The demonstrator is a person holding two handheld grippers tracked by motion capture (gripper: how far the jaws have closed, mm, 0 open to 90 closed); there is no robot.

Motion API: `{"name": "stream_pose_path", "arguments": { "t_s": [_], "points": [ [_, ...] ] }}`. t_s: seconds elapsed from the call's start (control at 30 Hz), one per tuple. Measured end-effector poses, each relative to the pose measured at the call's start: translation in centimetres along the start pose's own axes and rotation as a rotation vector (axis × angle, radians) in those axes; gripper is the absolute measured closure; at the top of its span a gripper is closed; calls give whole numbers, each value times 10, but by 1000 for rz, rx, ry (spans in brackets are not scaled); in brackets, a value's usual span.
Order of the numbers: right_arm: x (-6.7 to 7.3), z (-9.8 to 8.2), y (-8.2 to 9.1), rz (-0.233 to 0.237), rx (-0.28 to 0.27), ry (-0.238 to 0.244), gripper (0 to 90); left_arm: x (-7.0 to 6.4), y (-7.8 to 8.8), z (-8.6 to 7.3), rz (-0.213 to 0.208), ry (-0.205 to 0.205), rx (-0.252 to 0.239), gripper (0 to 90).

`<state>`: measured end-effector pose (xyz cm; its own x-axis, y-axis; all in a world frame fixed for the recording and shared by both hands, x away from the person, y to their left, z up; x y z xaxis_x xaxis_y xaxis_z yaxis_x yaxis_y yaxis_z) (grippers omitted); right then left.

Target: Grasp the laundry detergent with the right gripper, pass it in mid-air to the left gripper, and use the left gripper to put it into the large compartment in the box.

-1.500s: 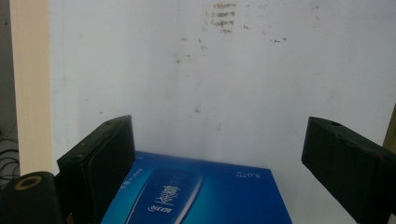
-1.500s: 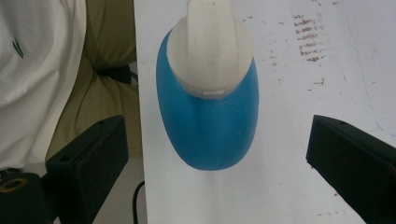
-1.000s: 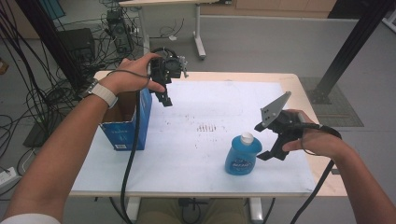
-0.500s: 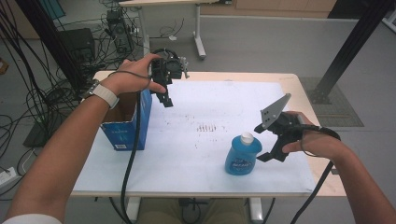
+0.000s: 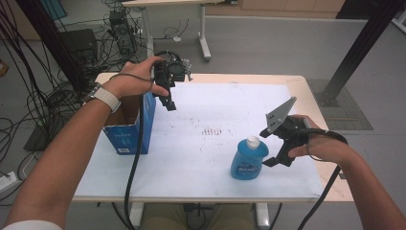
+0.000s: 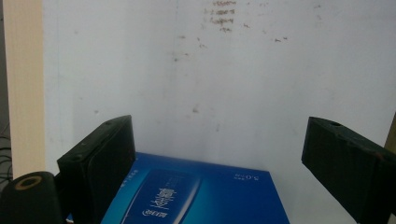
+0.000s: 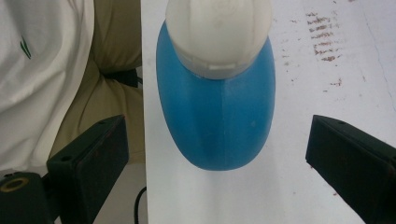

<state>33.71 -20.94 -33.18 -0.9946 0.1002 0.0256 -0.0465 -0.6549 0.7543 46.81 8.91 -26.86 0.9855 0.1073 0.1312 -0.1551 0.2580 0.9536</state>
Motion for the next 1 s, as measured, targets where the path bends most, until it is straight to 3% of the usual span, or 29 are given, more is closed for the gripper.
{"name": "stream_pose_path", "arguments": {
  "t_s": [1.0],
  "points": [
    [-2,-9,-11,17,-16,0,59,-1,-7,-1,-9,10,-6,101]
  ]
}}
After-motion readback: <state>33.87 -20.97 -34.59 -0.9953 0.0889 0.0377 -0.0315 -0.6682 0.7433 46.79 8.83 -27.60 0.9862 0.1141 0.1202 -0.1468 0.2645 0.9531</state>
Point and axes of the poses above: each handheld gripper's, and its own axes: y roughly backward along the jaws, z roughly out of its top, x roughly to its left, the point moved 5 cm from there along -y, roughly forward along the jaws, and after that the axes turned 10 degrees about -x, right-handed, at the moved point
